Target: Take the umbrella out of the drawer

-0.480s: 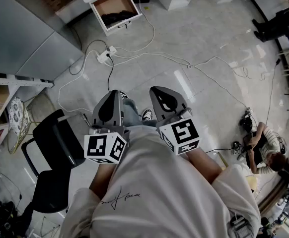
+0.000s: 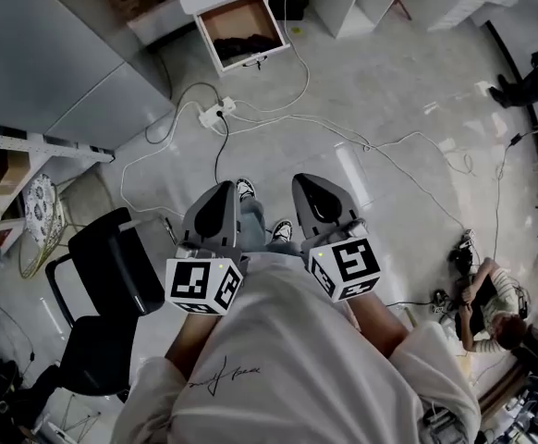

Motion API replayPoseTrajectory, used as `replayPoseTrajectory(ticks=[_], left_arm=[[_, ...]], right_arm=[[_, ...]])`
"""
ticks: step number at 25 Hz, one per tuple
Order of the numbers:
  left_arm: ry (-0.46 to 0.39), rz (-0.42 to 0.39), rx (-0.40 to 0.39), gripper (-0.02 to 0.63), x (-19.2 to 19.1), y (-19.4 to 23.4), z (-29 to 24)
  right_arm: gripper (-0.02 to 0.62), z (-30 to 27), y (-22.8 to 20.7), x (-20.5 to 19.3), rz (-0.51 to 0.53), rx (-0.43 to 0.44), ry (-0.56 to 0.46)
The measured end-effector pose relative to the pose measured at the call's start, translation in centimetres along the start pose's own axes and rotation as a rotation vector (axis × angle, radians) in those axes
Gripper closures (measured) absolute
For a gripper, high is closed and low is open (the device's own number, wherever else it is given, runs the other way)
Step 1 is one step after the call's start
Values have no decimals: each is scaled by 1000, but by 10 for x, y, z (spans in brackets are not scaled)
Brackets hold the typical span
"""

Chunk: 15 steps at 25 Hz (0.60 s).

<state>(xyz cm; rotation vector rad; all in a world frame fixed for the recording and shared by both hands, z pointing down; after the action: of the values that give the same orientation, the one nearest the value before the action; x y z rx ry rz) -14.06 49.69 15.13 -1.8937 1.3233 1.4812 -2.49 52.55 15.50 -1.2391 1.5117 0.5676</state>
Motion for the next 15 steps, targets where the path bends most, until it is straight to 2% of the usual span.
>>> replayPoseTrajectory(ticks=[7, 11, 15], left_arm=[[12, 26, -14, 589, 31, 34, -50], [14, -1, -37, 589, 51, 54, -82], [5, 35, -68, 589, 67, 72, -104]], right_arm=[[580, -57, -19, 28, 8, 27, 10], [580, -91, -25, 44, 7, 46, 22], [580, -120, -27, 56, 22, 66, 41]])
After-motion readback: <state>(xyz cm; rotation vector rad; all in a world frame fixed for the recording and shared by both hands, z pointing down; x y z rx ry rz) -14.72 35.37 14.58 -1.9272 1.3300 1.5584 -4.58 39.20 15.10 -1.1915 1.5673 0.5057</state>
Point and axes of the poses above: the fingertips, and each gripper's own axes: z backward along the fingers, y to its left, x out of its top, the point moved 1 cm from there along z, backward along the fingers, and after that the axes turned 9 degrees about x, right-handed, at the moved point
